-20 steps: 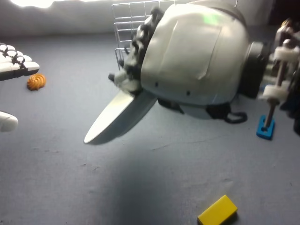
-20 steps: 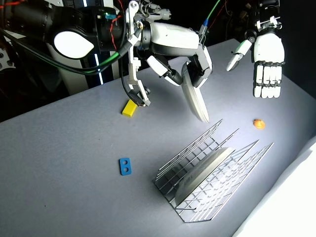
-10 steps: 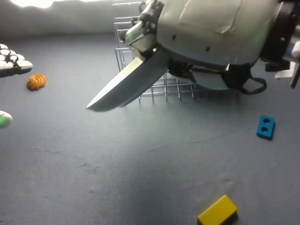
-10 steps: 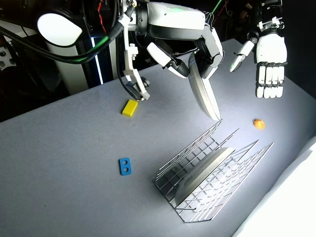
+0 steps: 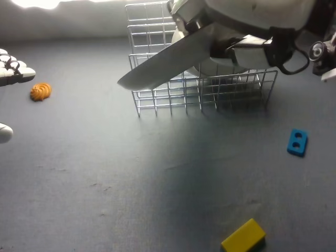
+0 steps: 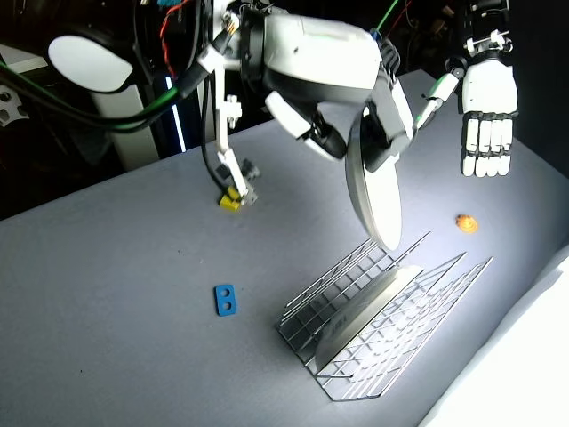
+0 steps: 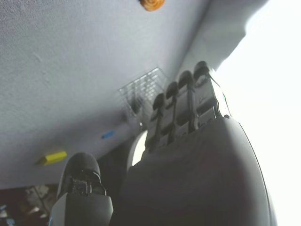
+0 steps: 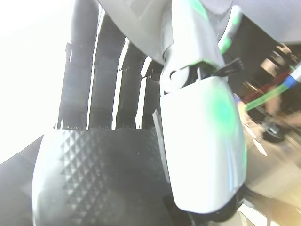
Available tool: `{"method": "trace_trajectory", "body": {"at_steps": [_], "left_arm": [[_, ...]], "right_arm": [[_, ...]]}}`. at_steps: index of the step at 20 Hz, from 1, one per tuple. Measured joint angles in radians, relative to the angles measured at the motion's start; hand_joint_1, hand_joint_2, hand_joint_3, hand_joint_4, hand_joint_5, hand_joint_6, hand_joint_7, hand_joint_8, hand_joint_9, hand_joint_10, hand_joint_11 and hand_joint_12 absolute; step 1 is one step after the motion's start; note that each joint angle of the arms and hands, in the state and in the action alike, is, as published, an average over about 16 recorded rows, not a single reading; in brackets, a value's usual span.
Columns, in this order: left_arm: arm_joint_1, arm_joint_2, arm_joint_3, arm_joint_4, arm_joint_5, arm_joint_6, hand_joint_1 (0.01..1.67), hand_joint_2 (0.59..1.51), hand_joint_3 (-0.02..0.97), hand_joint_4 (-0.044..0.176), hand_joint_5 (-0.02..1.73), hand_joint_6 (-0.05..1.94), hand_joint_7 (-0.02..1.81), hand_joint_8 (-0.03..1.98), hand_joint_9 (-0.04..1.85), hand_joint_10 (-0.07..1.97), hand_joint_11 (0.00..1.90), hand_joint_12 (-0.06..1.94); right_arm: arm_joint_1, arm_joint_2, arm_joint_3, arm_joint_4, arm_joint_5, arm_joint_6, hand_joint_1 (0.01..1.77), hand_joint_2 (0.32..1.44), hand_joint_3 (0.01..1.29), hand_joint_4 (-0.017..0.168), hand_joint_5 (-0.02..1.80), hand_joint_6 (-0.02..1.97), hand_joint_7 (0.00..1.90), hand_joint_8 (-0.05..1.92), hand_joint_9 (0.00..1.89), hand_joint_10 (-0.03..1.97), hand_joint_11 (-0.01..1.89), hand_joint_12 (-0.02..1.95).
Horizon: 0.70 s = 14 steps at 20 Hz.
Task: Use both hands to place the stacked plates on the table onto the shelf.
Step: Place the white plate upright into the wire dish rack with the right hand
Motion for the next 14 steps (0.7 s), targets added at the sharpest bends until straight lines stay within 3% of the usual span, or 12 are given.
{"method": "trace_trajectory", "body": {"at_steps": [7,14], "left_arm": [[0.010,0.000,-0.003,0.083,-0.082,0.000,0.02,1.147,0.016,0.004,0.02,0.02,0.04,0.01,0.02,0.01,0.01,0.01],[-0.026,-0.001,-0.018,0.258,-0.215,-0.006,0.02,1.147,0.015,0.005,0.02,0.02,0.03,0.01,0.02,0.01,0.01,0.01]], "right_arm": [[0.018,-0.019,0.040,0.235,-0.016,-0.091,1.35,1.00,0.01,-0.002,0.87,1.03,1.01,0.95,0.95,1.00,0.86,1.11],[0.048,-0.058,0.085,0.473,-0.030,-0.196,1.35,1.00,0.01,-0.005,0.87,1.03,1.00,0.96,0.95,1.01,0.86,1.11]]}}
